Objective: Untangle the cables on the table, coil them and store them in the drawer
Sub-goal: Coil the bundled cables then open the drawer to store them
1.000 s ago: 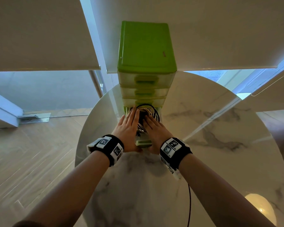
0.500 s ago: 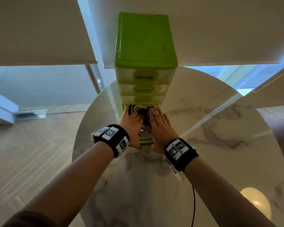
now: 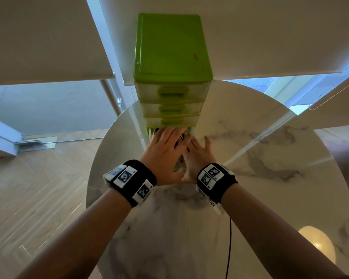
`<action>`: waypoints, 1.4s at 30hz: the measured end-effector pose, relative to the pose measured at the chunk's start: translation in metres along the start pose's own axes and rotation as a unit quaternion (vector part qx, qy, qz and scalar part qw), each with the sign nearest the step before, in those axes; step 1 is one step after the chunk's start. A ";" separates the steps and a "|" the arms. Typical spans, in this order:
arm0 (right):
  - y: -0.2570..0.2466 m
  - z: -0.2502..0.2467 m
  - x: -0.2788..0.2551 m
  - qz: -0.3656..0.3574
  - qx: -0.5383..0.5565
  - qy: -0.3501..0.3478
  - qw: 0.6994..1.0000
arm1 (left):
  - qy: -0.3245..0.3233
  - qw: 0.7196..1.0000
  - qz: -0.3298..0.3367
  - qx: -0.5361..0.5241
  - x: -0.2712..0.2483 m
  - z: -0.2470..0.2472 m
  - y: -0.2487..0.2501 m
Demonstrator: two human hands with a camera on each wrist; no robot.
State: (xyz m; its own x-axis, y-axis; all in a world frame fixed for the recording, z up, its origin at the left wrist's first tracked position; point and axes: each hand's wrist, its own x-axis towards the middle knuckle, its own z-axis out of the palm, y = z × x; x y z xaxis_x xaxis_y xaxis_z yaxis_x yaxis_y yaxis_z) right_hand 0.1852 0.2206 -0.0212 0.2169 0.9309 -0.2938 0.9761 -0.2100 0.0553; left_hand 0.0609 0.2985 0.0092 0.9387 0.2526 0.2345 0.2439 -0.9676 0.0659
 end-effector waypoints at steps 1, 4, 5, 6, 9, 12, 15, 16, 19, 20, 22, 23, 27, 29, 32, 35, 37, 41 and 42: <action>-0.001 0.002 0.000 0.006 0.001 0.004 1.000 | 0.065 0.998 0.001 -0.004 0.007 -0.011 0.002; -0.003 0.002 0.001 0.014 0.005 -0.013 1.000 | 0.198 0.978 -0.025 0.063 0.037 -0.043 -0.005; -0.003 0.001 0.001 0.014 0.008 -0.017 1.000 | 0.206 0.973 -0.051 0.087 0.047 -0.052 -0.011; -0.003 -0.001 0.000 0.015 0.007 -0.019 1.000 | 0.194 0.972 -0.082 0.103 0.055 -0.059 -0.018; -0.004 -0.005 0.000 0.017 -0.001 -0.018 1.000 | 0.149 0.972 -0.140 0.118 0.067 -0.065 -0.037; -0.003 -0.011 0.009 0.022 -0.001 -0.021 1.000 | 0.206 0.966 -0.117 0.107 0.070 -0.064 -0.047; 0.002 -0.015 0.025 0.032 0.018 -0.012 0.999 | 0.208 0.970 -0.096 0.084 0.072 -0.069 -0.054; 0.002 -0.014 0.029 0.036 0.026 -0.006 0.999 | 0.208 0.970 -0.092 0.082 0.072 -0.070 -0.056; -0.004 -0.010 0.030 0.052 0.053 0.009 0.997 | 0.216 0.970 -0.087 0.074 0.071 -0.071 -0.058; -0.006 -0.008 0.027 0.057 0.063 0.015 0.996 | 0.222 0.969 -0.084 0.072 0.071 -0.071 -0.058; -0.012 -0.003 0.014 0.057 0.069 0.050 0.995 | 0.232 0.967 -0.080 0.072 0.072 -0.070 -0.060; -0.015 0.001 0.004 0.052 0.070 0.086 0.992 | 0.237 0.965 -0.080 0.073 0.073 -0.069 -0.060; -0.036 0.024 -0.039 -0.018 0.096 0.235 0.967 | 0.266 0.958 -0.085 0.067 0.076 -0.064 -0.060; -0.042 0.033 -0.048 -0.042 0.092 0.244 0.964 | 0.270 0.958 -0.085 0.057 0.077 -0.066 -0.059; -0.041 0.037 -0.052 -0.025 0.054 0.234 0.970 | 0.270 0.958 -0.081 0.048 0.078 -0.068 -0.058; -0.045 0.042 -0.061 -0.058 0.051 0.209 0.975 | 0.265 0.960 -0.078 0.046 0.079 -0.068 -0.059; -0.047 0.047 -0.065 -0.057 0.065 0.174 0.981 | 0.265 0.960 -0.078 0.049 0.080 -0.067 -0.059; -0.042 0.051 -0.060 -0.013 0.083 0.102 0.991 | 0.274 0.957 -0.076 0.057 0.081 -0.066 -0.058; -0.040 0.050 -0.057 0.000 0.084 0.085 0.993 | 0.273 0.957 -0.075 0.057 0.081 -0.067 -0.058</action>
State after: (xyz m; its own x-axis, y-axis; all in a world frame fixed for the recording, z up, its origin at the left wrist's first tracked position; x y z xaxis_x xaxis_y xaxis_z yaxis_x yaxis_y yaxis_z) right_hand 0.1328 0.1610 -0.0543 0.2287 0.9650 -0.1287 0.9640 -0.2429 -0.1083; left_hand 0.1061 0.3756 0.0889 0.6317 0.3232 0.7046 0.4204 -0.9065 0.0389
